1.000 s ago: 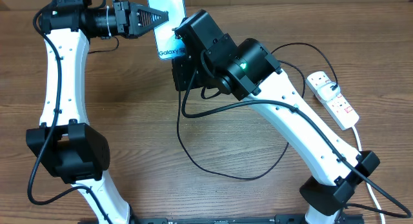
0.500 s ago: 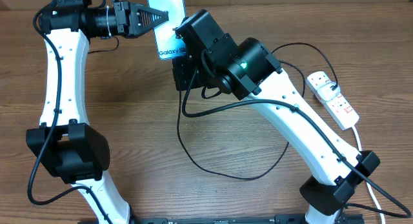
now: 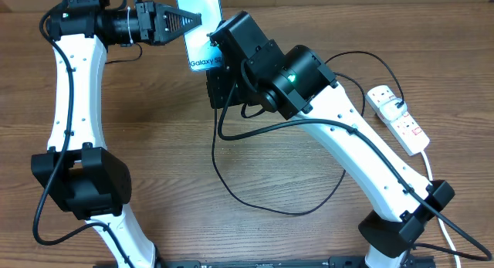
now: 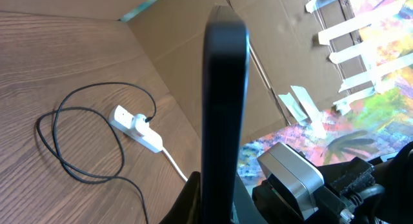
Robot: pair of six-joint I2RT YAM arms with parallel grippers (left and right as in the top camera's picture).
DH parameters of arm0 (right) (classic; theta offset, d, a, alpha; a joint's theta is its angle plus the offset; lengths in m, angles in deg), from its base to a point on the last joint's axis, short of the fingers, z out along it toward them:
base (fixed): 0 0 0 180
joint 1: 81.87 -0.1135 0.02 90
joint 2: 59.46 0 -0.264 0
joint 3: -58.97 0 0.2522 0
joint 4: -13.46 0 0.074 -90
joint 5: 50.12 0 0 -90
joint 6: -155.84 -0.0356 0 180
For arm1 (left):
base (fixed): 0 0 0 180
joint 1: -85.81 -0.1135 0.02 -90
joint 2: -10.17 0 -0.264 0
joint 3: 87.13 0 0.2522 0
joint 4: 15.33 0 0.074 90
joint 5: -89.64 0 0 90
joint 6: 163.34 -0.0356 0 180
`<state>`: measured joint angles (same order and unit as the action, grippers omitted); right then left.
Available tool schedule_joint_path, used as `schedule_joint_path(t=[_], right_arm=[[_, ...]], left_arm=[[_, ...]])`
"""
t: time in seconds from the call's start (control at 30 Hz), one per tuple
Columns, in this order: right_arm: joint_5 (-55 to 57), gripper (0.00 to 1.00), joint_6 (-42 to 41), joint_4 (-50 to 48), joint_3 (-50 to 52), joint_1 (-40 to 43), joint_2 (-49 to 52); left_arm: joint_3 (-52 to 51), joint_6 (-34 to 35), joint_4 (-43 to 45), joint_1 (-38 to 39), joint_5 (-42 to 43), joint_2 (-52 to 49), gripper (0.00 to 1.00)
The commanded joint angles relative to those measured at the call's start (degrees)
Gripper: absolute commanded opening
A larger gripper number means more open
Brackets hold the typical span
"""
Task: Plug charger to phone and switch on socket
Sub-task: 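Push the USB-C plug up into the phone's bottom port with the right gripper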
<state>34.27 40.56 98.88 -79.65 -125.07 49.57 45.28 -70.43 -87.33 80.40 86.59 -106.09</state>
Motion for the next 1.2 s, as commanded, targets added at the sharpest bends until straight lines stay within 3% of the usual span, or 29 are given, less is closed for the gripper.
schedule_joint_path(t=[0.0, 1.17], right_arm=[[0.2, 0.04, 0.1, -0.2, -1.7, 0.5, -2.4], [-5.4, 0.04, 0.1, -2.7, -1.7, 2.1, -2.4]], left_arm=[[0.7, -1.2, 0.2, 0.3, 3.7, 1.2, 0.04], [0.7, -1.2, 0.0, 0.3, 3.7, 1.2, 0.04]])
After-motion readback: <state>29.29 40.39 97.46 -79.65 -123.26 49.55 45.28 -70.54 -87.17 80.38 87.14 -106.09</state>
